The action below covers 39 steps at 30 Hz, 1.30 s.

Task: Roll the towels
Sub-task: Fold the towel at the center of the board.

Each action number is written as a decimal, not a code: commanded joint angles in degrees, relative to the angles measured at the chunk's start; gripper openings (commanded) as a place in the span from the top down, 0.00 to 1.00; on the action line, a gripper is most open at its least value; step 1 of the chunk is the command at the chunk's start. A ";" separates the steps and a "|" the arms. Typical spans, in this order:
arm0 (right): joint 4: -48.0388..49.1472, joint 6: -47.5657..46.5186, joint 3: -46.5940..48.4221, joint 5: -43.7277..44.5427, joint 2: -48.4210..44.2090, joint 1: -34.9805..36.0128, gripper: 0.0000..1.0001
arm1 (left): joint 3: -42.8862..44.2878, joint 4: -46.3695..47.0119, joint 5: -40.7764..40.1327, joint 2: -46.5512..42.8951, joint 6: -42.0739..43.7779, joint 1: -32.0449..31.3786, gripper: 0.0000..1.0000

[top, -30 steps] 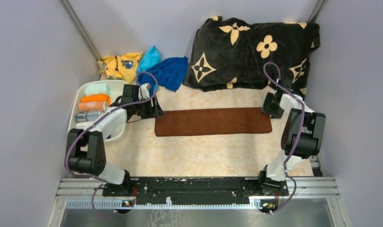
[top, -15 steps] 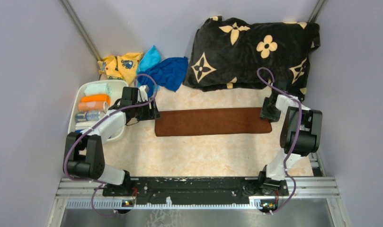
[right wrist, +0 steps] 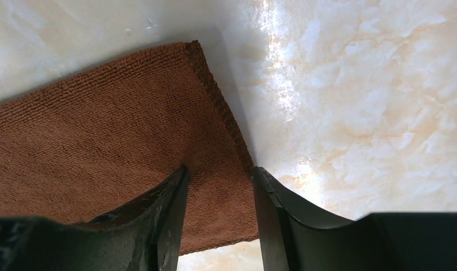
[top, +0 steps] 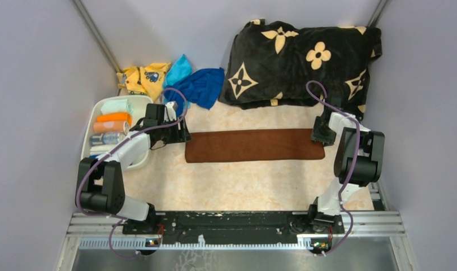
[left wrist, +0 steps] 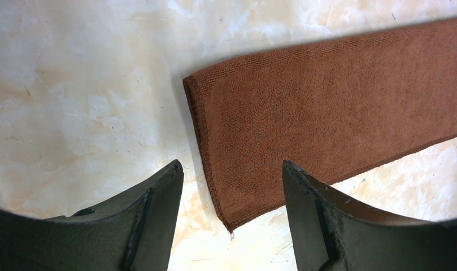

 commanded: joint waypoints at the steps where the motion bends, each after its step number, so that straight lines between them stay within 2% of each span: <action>1: -0.82 -2.85 2.90 2.96 -0.58 0.29 0.54 | -0.50 1.11 -0.61 -1.38 0.85 0.04 0.29; 10: 0.96 -6.92 3.79 1.11 -2.10 -0.04 0.55 | -0.45 1.15 -0.44 -1.44 0.98 0.04 0.29; 25: -0.12 -7.10 0.19 -6.40 8.01 -2.10 0.61 | -0.27 1.08 0.38 -1.55 1.04 0.03 0.29; 30: -2.29 -5.37 -1.77 -2.86 11.52 -0.16 0.69 | -0.25 1.16 0.60 -1.59 1.10 0.04 0.29; 32: -2.70 -5.12 -1.98 -3.16 11.61 0.27 0.77 | -0.23 1.16 0.72 -1.59 1.11 0.04 0.29; 35: -3.91 -5.00 -0.97 -3.49 12.53 0.30 0.97 | -0.27 1.16 0.78 -1.70 1.12 0.04 0.29; 36: -4.21 -4.83 -0.55 -3.43 12.77 0.23 1.00 | -0.29 1.16 0.75 -1.72 1.14 0.04 0.29; 39: -4.88 -4.14 1.38 0.90 11.69 0.12 1.00 | -0.47 1.16 0.67 -2.09 1.11 0.05 0.29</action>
